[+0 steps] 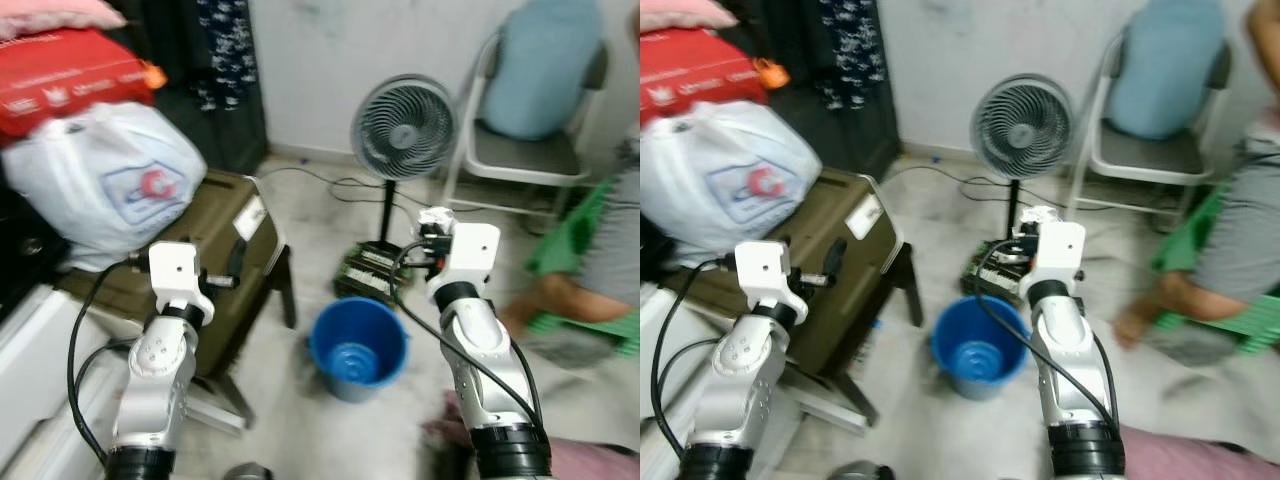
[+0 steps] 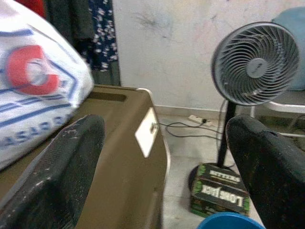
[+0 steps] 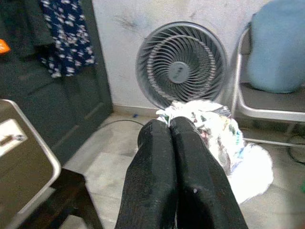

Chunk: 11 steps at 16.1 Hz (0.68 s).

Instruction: Clean up the room

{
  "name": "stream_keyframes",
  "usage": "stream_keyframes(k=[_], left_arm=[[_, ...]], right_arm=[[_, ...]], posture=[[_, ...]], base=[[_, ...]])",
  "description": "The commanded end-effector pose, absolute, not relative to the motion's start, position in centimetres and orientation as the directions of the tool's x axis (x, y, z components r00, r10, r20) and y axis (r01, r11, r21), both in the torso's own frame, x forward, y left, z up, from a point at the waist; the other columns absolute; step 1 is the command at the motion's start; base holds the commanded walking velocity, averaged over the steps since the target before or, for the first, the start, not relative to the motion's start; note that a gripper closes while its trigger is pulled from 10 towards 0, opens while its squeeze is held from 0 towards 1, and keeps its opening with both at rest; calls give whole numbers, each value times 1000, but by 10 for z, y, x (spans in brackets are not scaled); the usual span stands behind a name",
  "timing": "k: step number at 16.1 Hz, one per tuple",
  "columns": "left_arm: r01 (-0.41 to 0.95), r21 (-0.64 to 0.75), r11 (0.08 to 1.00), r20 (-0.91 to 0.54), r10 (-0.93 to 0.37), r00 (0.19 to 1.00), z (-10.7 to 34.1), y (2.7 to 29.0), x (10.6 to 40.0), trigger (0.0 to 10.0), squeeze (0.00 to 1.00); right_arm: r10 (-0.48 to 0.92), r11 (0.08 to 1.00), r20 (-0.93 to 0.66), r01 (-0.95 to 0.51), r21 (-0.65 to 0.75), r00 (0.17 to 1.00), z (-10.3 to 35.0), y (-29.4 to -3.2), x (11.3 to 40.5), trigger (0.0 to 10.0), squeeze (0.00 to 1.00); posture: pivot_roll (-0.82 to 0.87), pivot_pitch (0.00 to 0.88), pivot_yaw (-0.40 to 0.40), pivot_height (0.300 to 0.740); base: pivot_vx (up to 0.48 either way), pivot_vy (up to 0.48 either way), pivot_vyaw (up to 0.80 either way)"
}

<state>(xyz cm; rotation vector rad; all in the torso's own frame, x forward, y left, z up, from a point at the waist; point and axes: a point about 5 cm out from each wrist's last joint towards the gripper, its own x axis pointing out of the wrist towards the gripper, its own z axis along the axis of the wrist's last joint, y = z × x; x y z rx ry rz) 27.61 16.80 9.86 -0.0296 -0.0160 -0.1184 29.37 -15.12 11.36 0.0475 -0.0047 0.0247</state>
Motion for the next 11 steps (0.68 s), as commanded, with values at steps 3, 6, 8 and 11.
stream_keyframes(k=[3,6,8,11], left_arm=[[121,-24,992,24,-121,992,100,170,277,10000,0],[126,-25,992,24,-125,992,100,170,276,10000,0],[132,-25,991,27,-131,991,100,170,276,10000,0],[135,-23,991,28,-134,991,100,170,277,10000,0]], right_arm=[[34,998,9,-35,54,999,116,-149,296,10000,0],[36,998,9,-37,54,999,116,-149,296,10000,0],[37,998,9,-37,54,999,116,-148,295,10000,0],[35,998,8,-35,56,999,115,-148,296,10000,0]], posture=[[-60,0,25,740],[-59,0,27,740],[-59,0,28,740],[-59,0,29,740]], base=[[112,0,0],[117,0,0],[403,0,0],[419,0,0]])
